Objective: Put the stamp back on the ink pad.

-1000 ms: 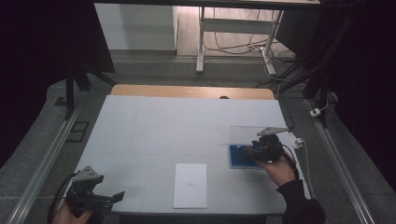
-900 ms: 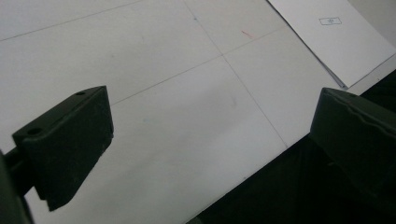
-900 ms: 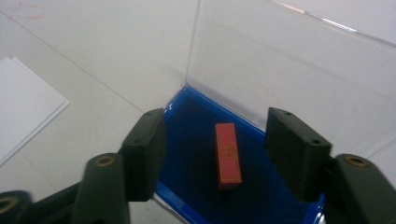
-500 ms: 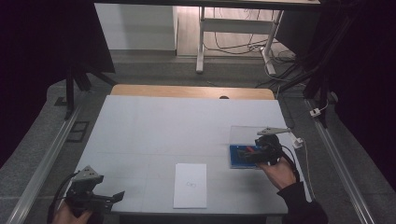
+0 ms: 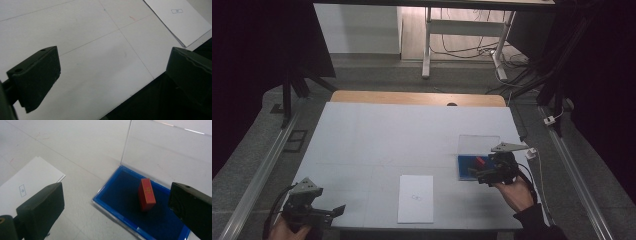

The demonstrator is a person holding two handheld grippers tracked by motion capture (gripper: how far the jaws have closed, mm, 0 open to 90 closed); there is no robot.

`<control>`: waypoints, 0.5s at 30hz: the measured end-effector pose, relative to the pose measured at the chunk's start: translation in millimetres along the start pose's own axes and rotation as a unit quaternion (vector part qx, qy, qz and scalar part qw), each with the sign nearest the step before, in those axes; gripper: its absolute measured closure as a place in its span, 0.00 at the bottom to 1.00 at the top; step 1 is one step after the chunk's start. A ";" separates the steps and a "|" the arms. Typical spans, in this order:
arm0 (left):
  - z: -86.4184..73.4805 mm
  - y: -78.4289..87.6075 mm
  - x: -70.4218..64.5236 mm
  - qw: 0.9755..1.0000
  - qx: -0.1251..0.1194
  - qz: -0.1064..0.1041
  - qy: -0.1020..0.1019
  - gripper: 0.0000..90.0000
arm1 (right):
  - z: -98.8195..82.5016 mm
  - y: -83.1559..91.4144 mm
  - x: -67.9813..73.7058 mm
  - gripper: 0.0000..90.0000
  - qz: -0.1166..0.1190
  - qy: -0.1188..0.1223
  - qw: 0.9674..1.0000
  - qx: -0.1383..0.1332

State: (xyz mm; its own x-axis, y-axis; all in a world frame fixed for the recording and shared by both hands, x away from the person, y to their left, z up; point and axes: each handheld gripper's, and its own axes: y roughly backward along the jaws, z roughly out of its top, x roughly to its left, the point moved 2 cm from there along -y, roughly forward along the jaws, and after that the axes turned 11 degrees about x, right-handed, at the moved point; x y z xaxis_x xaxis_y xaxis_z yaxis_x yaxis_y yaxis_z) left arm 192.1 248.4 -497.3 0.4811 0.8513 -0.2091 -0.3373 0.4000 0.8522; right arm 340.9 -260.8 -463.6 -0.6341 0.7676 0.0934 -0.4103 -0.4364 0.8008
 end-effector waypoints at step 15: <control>-0.1 -0.2 0.4 1.000 0.001 -0.001 0.001 0.00 | -27.2 23.5 3.9 0.00 -0.009 -0.007 1.000 -0.006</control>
State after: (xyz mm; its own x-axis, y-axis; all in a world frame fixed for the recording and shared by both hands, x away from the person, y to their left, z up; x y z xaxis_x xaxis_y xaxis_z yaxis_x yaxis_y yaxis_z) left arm 192.3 248.7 -497.7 0.4795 0.8515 -0.2124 -0.3350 0.4013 0.8525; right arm 310.9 -280.9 -460.5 -0.6177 0.7815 0.0880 -0.4288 -0.4285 0.7953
